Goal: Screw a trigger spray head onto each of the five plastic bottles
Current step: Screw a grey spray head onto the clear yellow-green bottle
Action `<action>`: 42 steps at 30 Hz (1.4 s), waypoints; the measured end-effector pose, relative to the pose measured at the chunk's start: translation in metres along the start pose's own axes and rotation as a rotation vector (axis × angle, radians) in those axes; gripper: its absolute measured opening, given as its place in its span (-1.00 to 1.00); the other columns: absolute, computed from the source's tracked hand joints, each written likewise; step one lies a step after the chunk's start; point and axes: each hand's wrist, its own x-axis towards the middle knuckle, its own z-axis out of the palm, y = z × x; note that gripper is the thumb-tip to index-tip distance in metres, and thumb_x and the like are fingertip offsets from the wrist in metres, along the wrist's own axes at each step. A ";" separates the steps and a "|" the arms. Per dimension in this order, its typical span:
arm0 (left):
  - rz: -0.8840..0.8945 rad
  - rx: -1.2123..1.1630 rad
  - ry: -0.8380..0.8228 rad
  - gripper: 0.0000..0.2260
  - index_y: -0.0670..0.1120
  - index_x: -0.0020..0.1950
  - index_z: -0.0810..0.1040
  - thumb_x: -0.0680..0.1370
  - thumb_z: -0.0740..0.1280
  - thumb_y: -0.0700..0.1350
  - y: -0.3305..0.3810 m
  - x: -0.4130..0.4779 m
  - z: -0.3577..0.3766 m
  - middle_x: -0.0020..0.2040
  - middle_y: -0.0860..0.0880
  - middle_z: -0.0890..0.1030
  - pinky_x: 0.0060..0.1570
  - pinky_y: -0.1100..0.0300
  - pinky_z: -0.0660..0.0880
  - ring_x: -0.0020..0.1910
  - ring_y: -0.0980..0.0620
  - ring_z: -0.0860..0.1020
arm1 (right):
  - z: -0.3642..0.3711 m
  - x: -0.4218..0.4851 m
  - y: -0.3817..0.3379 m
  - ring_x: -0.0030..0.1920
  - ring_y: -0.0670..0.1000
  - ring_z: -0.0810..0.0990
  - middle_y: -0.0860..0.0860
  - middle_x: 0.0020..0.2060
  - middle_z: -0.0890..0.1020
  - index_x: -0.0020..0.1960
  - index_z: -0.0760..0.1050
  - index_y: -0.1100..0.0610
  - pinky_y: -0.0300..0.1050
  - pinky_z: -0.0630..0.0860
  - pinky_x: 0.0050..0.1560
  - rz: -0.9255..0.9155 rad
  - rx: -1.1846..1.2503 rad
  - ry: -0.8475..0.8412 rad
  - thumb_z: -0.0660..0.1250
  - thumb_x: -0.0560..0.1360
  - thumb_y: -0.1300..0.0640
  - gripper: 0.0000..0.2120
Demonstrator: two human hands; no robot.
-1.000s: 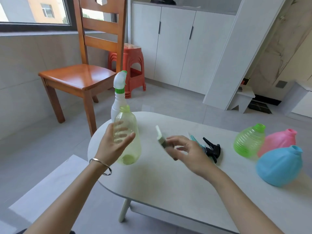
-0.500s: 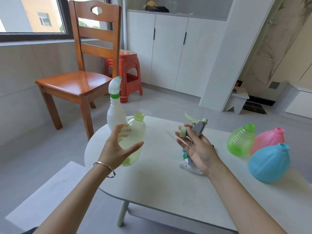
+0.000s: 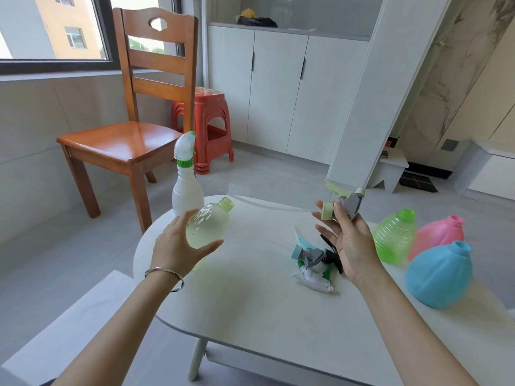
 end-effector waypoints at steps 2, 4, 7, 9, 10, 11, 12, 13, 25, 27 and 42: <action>-0.003 0.002 -0.003 -0.33 0.01 0.26 0.43 0.23 0.53 0.18 -0.001 0.000 0.001 0.14 0.01 0.60 0.07 0.03 0.48 0.12 -0.05 0.54 | -0.001 0.000 0.000 0.01 0.00 0.66 0.01 0.06 0.66 0.06 0.43 0.09 -0.19 0.55 -0.11 -0.015 -0.042 0.012 0.20 0.58 0.08 -0.88; -0.006 0.003 -0.005 -0.33 0.01 0.26 0.43 0.24 0.53 0.18 -0.001 -0.001 0.002 0.14 0.00 0.60 0.07 0.03 0.48 0.12 -0.05 0.54 | -0.002 0.000 0.000 0.02 0.01 0.65 0.02 0.06 0.66 0.06 0.41 0.08 -0.18 0.55 -0.09 -0.019 -0.061 0.022 0.20 0.58 0.09 -0.90; -0.002 0.016 -0.019 -0.34 0.02 0.26 0.44 0.24 0.53 0.18 0.001 -0.001 0.003 0.14 -0.01 0.60 0.05 0.04 0.48 0.11 -0.07 0.54 | -0.002 0.000 -0.001 0.01 0.02 0.65 0.02 0.04 0.66 0.04 0.42 0.07 -0.15 0.54 -0.07 -0.026 -0.110 0.019 0.22 0.57 0.09 -0.92; 0.012 0.037 -0.042 -0.34 0.03 0.26 0.44 0.23 0.54 0.18 0.001 -0.003 0.004 0.14 -0.01 0.60 0.05 0.05 0.47 0.10 -0.08 0.54 | -0.002 -0.001 -0.002 -0.01 0.01 0.66 0.01 0.02 0.67 0.03 0.42 0.08 -0.18 0.56 -0.09 -0.044 -0.163 0.015 0.24 0.56 0.09 -0.91; 0.015 0.044 -0.055 -0.34 0.03 0.26 0.44 0.23 0.54 0.18 0.001 -0.003 0.004 0.14 -0.01 0.60 0.05 0.05 0.47 0.10 -0.08 0.54 | -0.002 -0.002 -0.003 -0.03 -0.01 0.67 0.01 0.01 0.67 0.02 0.43 0.09 -0.20 0.57 -0.12 -0.055 -0.179 0.012 0.25 0.55 0.09 -0.91; 0.017 0.051 -0.066 -0.34 0.04 0.26 0.44 0.23 0.54 0.18 0.002 -0.003 0.003 0.13 -0.01 0.60 0.04 0.05 0.47 0.10 -0.08 0.54 | -0.002 -0.002 -0.004 -0.06 -0.03 0.67 0.01 0.01 0.67 0.00 0.43 0.08 -0.23 0.58 -0.14 -0.065 -0.188 0.010 0.26 0.55 0.10 -0.93; 0.021 0.064 -0.075 -0.34 0.04 0.26 0.44 0.23 0.54 0.18 0.002 -0.003 0.002 0.13 -0.01 0.59 0.04 0.04 0.47 0.09 -0.09 0.54 | -0.003 -0.002 -0.005 -0.09 -0.05 0.68 0.02 0.00 0.67 -0.02 0.43 0.09 -0.25 0.59 -0.16 -0.074 -0.194 0.009 0.26 0.55 0.11 -0.94; 0.033 0.089 -0.082 -0.34 0.05 0.26 0.45 0.23 0.53 0.19 0.002 -0.003 0.002 0.12 -0.02 0.60 0.03 0.04 0.46 0.08 -0.11 0.54 | -0.003 -0.002 -0.007 -0.12 -0.06 0.68 0.04 0.00 0.67 -0.02 0.42 0.09 -0.25 0.59 -0.17 -0.081 -0.196 0.006 0.26 0.54 0.11 -0.94; 0.283 0.090 -0.326 -0.30 0.23 0.35 0.35 0.25 0.43 0.33 0.038 -0.014 0.006 0.15 0.16 0.51 0.01 0.22 0.42 0.10 0.08 0.48 | 0.021 -0.019 0.004 -0.16 -0.17 0.64 0.10 -0.11 0.66 -0.11 0.52 0.17 -0.37 0.53 -0.09 -0.031 -0.309 -0.181 0.42 0.41 0.22 -0.90; 0.311 0.054 -0.316 -0.31 0.20 0.30 0.38 0.23 0.44 0.33 0.044 -0.016 0.008 0.14 0.20 0.53 0.02 0.23 0.42 0.08 0.12 0.50 | 0.027 -0.023 0.006 -0.21 -0.21 0.65 0.07 -0.17 0.65 -0.12 0.51 0.25 -0.41 0.50 -0.16 -0.061 -0.277 -0.212 0.40 0.42 0.33 -0.91; 0.212 -0.160 -0.587 -0.37 0.26 0.19 0.47 0.15 0.43 0.36 0.053 -0.018 0.001 0.08 0.35 0.57 0.10 0.47 0.38 0.09 0.38 0.50 | 0.006 -0.021 -0.011 0.11 -0.06 0.64 0.01 0.04 0.70 0.00 0.57 0.19 -0.25 0.53 0.10 0.108 -0.344 -0.472 0.36 0.46 0.22 -0.87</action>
